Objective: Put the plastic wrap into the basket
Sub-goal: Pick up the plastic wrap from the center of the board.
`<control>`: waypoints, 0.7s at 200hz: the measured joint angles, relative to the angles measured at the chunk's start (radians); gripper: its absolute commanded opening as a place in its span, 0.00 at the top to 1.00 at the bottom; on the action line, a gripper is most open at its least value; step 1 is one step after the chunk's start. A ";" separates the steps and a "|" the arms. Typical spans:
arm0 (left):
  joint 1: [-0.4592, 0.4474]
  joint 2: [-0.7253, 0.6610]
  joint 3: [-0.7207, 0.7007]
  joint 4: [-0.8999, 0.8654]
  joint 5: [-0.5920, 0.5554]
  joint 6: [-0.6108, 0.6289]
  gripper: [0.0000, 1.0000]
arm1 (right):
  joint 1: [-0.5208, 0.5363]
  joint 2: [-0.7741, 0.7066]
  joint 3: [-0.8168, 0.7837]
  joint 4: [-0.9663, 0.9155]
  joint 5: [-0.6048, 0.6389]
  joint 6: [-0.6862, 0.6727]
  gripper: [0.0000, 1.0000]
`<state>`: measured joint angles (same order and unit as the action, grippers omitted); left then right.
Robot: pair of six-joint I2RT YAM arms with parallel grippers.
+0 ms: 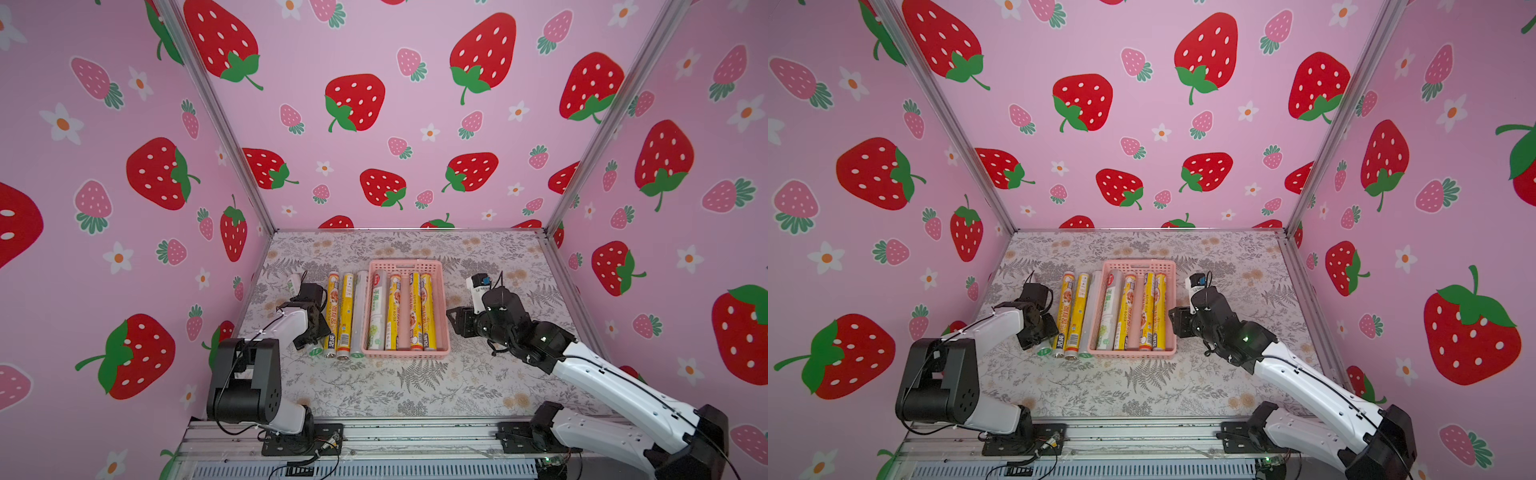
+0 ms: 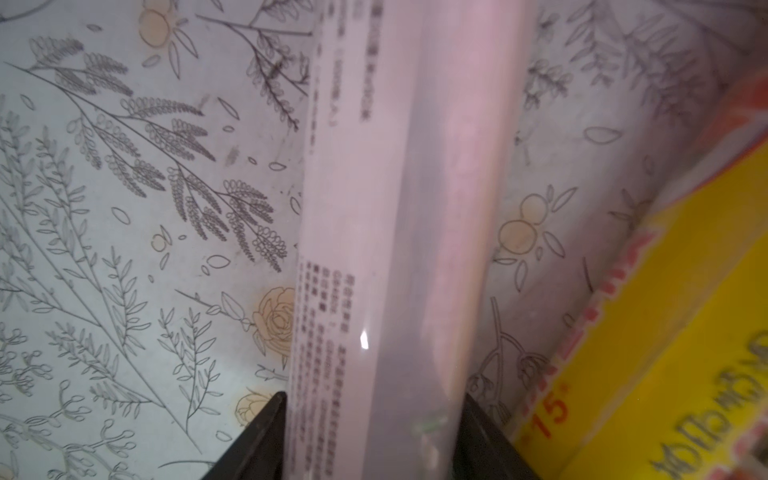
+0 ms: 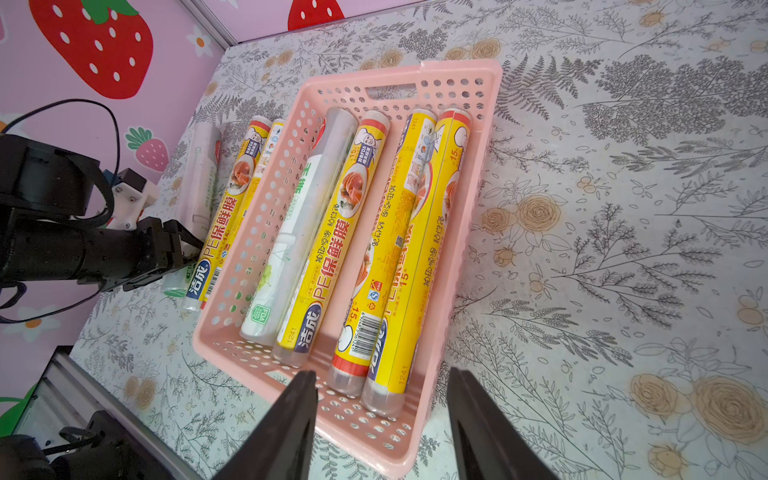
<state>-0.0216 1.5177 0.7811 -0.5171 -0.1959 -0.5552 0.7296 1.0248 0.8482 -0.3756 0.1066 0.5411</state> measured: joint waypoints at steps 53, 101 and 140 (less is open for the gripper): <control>0.000 0.001 0.002 -0.010 -0.006 -0.006 0.69 | 0.000 -0.003 -0.003 0.000 0.005 0.000 0.45; 0.000 -0.074 0.003 -0.094 -0.003 -0.015 0.70 | 0.000 -0.016 -0.003 0.000 0.005 0.000 0.45; -0.027 -0.200 0.058 -0.212 -0.004 -0.016 0.69 | 0.000 -0.016 -0.003 0.000 0.005 0.000 0.45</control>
<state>-0.0483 1.3182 0.8394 -0.7288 -0.2001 -0.5716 0.7296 1.0092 0.8452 -0.3752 0.1112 0.5411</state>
